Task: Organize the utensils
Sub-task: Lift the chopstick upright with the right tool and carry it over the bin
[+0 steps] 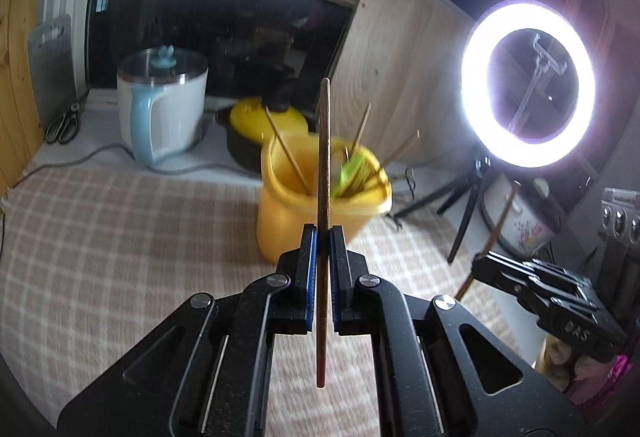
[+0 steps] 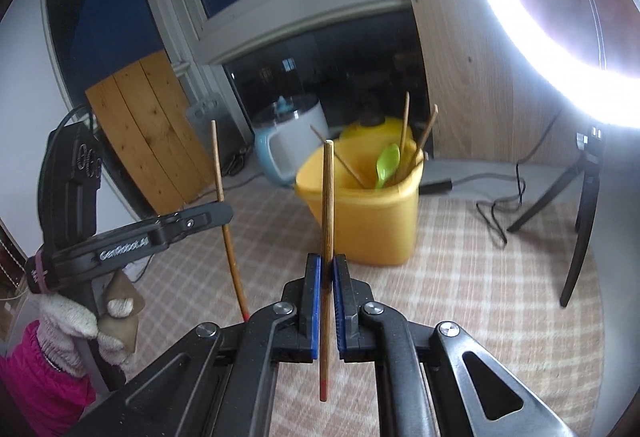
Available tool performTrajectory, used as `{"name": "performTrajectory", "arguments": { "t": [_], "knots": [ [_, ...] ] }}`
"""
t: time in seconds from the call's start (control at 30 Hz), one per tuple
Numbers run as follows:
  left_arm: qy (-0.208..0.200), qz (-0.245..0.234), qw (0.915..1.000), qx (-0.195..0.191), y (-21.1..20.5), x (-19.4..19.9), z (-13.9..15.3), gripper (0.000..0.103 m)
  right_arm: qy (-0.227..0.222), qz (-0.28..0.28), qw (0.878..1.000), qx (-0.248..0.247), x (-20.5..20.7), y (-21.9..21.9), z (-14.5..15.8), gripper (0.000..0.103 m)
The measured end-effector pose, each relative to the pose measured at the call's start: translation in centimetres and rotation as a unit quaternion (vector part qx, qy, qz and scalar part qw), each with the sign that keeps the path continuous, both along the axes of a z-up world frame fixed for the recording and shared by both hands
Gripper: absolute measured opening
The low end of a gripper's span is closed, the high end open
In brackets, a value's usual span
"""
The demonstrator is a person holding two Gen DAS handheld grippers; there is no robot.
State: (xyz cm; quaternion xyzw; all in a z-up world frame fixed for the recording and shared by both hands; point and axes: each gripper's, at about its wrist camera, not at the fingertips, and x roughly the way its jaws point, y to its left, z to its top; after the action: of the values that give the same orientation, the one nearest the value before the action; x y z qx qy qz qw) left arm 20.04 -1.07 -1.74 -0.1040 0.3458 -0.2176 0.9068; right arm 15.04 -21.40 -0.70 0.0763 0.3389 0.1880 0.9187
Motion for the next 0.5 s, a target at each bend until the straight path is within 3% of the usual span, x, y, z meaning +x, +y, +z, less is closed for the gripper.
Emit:
{"name": "performTrajectory", "arguments": {
  "t": [0.5],
  "knots": [
    [-0.068,0.029,0.9972,-0.014,0.9,7.5,4.9,0.004,-0.085,-0.025,0.996,-0.013,4.5,1.6,6.8,0.003]
  ]
}}
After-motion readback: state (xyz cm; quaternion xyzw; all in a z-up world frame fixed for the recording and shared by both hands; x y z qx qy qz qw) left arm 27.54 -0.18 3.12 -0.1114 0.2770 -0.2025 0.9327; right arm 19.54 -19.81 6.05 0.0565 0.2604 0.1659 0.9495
